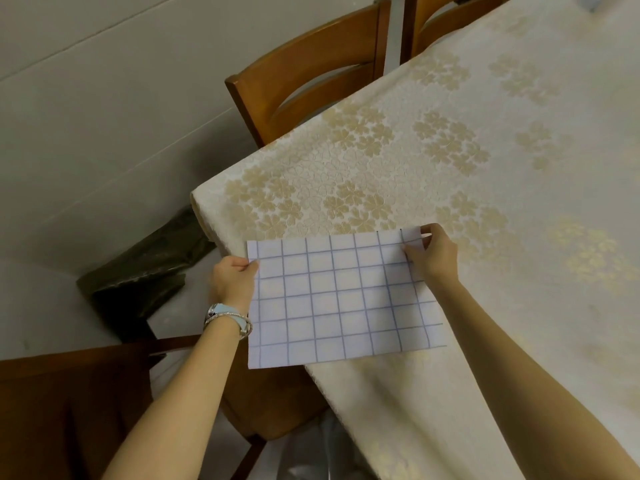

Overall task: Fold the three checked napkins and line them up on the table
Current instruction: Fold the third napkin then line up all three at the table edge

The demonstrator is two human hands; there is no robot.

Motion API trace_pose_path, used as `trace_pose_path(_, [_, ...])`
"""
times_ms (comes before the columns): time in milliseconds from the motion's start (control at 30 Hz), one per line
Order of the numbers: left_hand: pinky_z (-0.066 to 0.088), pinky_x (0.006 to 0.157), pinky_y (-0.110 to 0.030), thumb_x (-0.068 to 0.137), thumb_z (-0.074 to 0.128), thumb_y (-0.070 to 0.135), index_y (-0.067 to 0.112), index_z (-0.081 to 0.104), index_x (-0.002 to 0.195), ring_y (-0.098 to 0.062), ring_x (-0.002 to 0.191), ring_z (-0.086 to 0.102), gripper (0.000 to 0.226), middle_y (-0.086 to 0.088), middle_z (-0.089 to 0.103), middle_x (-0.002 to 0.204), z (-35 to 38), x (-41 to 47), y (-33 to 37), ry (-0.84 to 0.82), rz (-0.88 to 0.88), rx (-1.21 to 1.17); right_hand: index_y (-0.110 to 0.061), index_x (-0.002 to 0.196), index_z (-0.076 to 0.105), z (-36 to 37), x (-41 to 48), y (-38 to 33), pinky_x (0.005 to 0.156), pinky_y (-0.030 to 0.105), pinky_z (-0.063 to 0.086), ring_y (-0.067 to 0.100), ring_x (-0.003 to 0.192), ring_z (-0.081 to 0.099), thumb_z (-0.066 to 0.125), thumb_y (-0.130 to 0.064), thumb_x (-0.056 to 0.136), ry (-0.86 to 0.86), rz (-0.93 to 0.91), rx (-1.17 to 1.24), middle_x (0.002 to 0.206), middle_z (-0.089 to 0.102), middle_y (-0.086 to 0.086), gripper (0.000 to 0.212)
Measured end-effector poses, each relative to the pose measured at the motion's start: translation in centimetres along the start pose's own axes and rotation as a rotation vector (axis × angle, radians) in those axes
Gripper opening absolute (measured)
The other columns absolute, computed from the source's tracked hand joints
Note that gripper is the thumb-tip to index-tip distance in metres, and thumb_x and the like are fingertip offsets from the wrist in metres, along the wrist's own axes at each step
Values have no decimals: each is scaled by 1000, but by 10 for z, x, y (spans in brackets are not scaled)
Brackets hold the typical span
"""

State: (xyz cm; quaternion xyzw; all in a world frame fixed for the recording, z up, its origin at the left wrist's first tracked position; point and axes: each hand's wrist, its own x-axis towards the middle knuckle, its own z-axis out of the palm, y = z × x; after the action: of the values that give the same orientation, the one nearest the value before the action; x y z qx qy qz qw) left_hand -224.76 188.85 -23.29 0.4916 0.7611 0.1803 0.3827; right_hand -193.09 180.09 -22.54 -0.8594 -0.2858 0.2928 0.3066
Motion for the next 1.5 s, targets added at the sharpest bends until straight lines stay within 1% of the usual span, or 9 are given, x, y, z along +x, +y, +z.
trace_pose_path(100, [45, 67, -30, 89, 68, 24, 14, 58, 110, -24, 91, 59, 26, -2, 60, 99, -1, -10, 8, 61, 28, 64, -11, 127, 47, 2, -5, -1, 69, 33, 50, 28, 92, 61, 70, -14, 87, 44, -39, -34, 105, 60, 8, 46])
trace_pose_path(200, [38, 76, -26, 88, 65, 14, 14, 55, 118, -24, 111, 51, 32, -6, 53, 119, 3, -31, 14, 192, 293, 210, -9, 132, 48, 4, -22, -2, 91, 40, 48, 31, 112, 53, 66, -16, 89, 236, -300, -270, 125, 57, 14, 47])
trace_pose_path(433, [42, 108, -34, 91, 52, 19, 13, 61, 124, -21, 130, 49, 35, -5, 57, 135, 52, -121, -17, -178, 939, 525, -10, 138, 52, 54, -115, 32, 113, 43, 35, 28, 136, 44, 52, -15, 95, -6, -782, -457, 145, 51, 11, 43])
trace_pose_path(533, [39, 111, -44, 92, 42, 27, 4, 48, 138, -27, 139, 41, 52, -13, 49, 146, 71, -133, -39, -209, 1026, 753, -16, 151, 33, 74, -134, 55, 120, 41, 22, 19, 149, 23, 39, -28, 103, -169, -733, -507, 159, 31, 4, 49])
trace_pose_path(700, [16, 121, -47, 101, 18, 39, 10, 12, 155, -22, 151, 7, 61, -8, 8, 163, 76, -128, -63, -213, 952, 887, -18, 156, 15, 76, -134, 65, 122, 42, 12, 17, 152, 6, 22, -38, 104, -208, -715, -659, 164, 12, 1, 56])
trace_pose_path(1133, [16, 120, -51, 96, 15, 63, 16, 8, 156, -21, 151, 3, 76, -5, 3, 164, 43, -104, -70, -294, 1025, 925, -26, 156, 1, 21, -122, 93, 124, 44, 2, 16, 151, -11, 15, -55, 100, -174, -585, -682, 165, -3, -4, 65])
trace_pose_path(1233, [14, 120, -53, 95, 22, 59, 14, 14, 155, -24, 151, 6, 75, -9, 8, 163, 44, -112, -63, -275, 992, 916, -25, 156, 15, 19, -122, 89, 123, 44, 7, 21, 152, 2, 32, -50, 100, -180, -553, -518, 164, 10, 1, 64])
trace_pose_path(1333, [19, 119, -52, 93, 38, 46, 13, 29, 151, -25, 149, 19, 67, -10, 24, 160, 49, -130, -53, -234, 1008, 838, -15, 146, 40, 7, -131, 89, 117, 47, 26, 30, 143, 30, 59, -29, 94, 7, -445, -277, 154, 36, 11, 57])
trace_pose_path(1500, [30, 116, -43, 87, 60, 27, 17, 43, 144, -24, 142, 35, 61, -6, 40, 153, 77, -172, -44, -334, 1180, 720, -12, 134, 52, -18, -149, 109, 96, 30, 40, 26, 121, 48, 65, -15, 90, 140, -154, 39, 133, 54, 11, 46])
